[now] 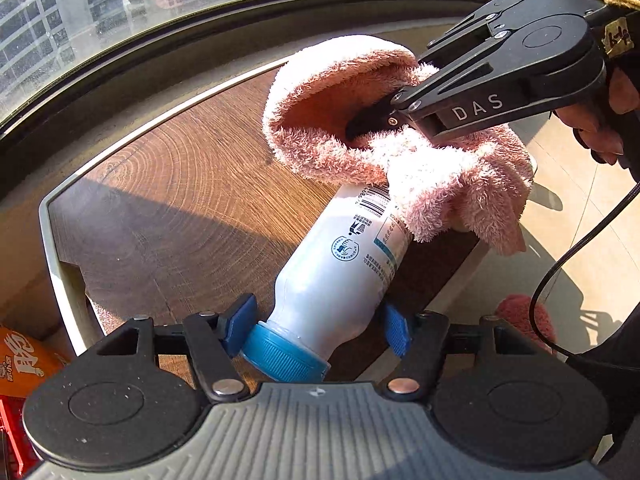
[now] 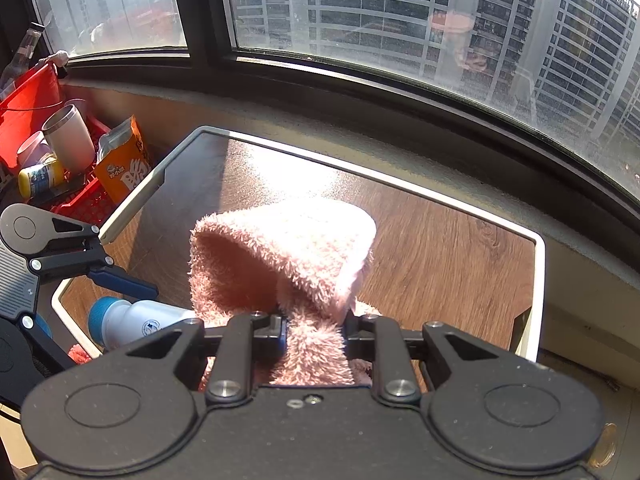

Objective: Clean container
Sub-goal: 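Wipe the towel over the bottle body with the right tool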

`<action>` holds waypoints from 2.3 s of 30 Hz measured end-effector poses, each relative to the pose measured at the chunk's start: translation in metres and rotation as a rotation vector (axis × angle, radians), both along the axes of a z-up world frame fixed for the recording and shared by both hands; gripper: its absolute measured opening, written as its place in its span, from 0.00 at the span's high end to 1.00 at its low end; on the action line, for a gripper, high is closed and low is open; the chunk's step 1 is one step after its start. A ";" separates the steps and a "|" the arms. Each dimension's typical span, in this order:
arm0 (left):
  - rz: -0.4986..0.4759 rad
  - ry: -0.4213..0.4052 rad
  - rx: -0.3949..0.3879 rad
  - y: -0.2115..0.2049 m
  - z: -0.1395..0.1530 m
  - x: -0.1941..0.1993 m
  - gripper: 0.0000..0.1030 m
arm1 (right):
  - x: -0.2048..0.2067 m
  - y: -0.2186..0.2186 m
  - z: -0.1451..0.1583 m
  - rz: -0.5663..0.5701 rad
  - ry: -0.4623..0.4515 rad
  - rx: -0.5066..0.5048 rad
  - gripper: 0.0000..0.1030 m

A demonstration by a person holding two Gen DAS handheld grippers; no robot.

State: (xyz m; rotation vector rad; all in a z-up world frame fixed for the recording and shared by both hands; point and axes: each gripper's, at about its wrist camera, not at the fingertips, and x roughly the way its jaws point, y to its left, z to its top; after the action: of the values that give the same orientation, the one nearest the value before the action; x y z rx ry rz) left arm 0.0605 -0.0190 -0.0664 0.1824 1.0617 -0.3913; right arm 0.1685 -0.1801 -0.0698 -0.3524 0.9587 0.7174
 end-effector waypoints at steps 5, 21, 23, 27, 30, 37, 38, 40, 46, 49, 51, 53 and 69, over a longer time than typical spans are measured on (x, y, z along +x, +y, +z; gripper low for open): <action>-0.078 -0.101 0.132 -0.011 -0.008 -0.010 0.44 | -0.001 -0.001 0.004 0.004 0.006 0.013 0.80; -0.254 -0.409 0.541 -0.050 -0.017 -0.049 0.49 | -0.025 0.039 0.038 0.178 0.095 0.185 0.82; -0.260 -0.409 0.544 -0.050 -0.017 -0.050 0.49 | -0.027 0.046 0.033 0.188 0.102 0.158 0.82; -0.276 -0.430 0.556 -0.053 -0.016 -0.052 0.49 | -0.020 0.040 0.027 0.154 0.090 0.131 0.82; -0.277 -0.426 0.550 -0.053 -0.015 -0.051 0.49 | -0.009 0.028 0.022 0.095 0.072 0.100 0.82; -0.282 -0.427 0.552 -0.053 -0.014 -0.050 0.49 | 0.010 -0.006 0.009 -0.016 0.028 0.018 0.82; -0.282 -0.427 0.552 -0.053 -0.013 -0.050 0.49 | 0.012 -0.009 0.009 -0.028 0.028 0.015 0.82; -0.280 -0.423 0.549 -0.052 -0.012 -0.049 0.49 | 0.014 -0.014 0.007 -0.048 0.015 -0.008 0.82; -0.247 -0.397 0.525 -0.045 -0.012 -0.043 0.49 | 0.011 -0.011 0.025 -0.041 0.030 0.086 0.82; -0.228 -0.382 0.513 -0.042 -0.015 -0.037 0.49 | 0.005 0.000 0.037 0.011 0.056 0.164 0.82; -0.221 -0.377 0.509 -0.041 -0.017 -0.035 0.49 | -0.002 0.008 0.040 0.059 0.076 0.190 0.82; -0.219 -0.378 0.509 -0.041 -0.017 -0.035 0.49 | -0.010 0.018 0.039 0.106 0.107 0.205 0.82; -0.205 -0.344 0.470 -0.033 -0.015 -0.029 0.49 | -0.007 0.019 0.020 0.087 0.086 0.109 0.82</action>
State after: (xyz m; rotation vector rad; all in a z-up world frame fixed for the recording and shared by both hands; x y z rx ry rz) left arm 0.0313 -0.0517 -0.0813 0.7558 0.7811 -0.2750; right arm 0.1616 -0.1610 -0.0494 -0.2701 0.9855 0.8669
